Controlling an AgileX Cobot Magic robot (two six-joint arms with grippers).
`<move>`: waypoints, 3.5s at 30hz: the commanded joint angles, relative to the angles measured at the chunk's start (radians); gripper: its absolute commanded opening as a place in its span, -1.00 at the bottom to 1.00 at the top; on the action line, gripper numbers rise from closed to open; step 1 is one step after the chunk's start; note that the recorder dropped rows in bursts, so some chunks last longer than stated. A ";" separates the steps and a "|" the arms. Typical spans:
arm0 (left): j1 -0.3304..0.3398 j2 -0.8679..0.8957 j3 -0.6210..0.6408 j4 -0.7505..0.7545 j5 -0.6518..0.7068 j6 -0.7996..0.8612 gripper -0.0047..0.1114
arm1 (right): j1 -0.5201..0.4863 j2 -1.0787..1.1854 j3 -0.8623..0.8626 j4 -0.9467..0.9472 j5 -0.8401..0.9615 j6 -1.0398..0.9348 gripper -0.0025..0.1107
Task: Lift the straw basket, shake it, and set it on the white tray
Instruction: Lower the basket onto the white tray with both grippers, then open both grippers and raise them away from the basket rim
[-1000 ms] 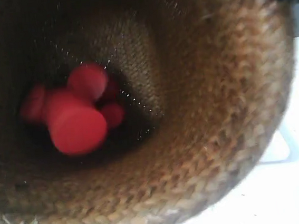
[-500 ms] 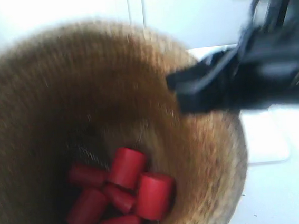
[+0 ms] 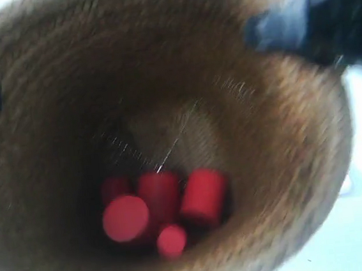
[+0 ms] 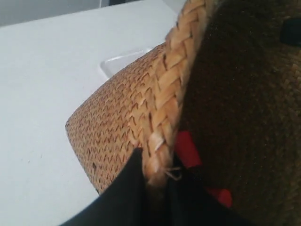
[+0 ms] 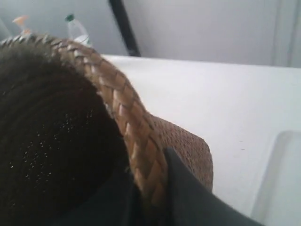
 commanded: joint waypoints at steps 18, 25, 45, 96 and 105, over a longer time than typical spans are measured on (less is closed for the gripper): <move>-0.054 0.709 -0.549 0.066 0.086 0.003 -0.92 | -0.321 0.283 -0.195 -0.723 0.483 0.354 -0.96; -0.192 0.845 -0.623 0.168 -0.052 -0.008 -0.92 | -0.636 0.355 -0.197 -0.447 0.290 0.139 -0.96; -0.183 1.181 -0.953 0.210 -0.035 -0.026 -0.92 | -0.856 0.573 -0.198 -0.296 0.077 0.050 -0.96; -0.170 0.877 -0.874 0.333 -0.012 -0.075 -0.02 | -0.846 0.057 -0.193 0.279 -0.229 -0.307 -0.96; -0.172 0.480 -0.418 0.211 -0.321 0.079 -0.02 | -0.846 -0.400 -0.079 0.279 -0.261 -0.392 -0.96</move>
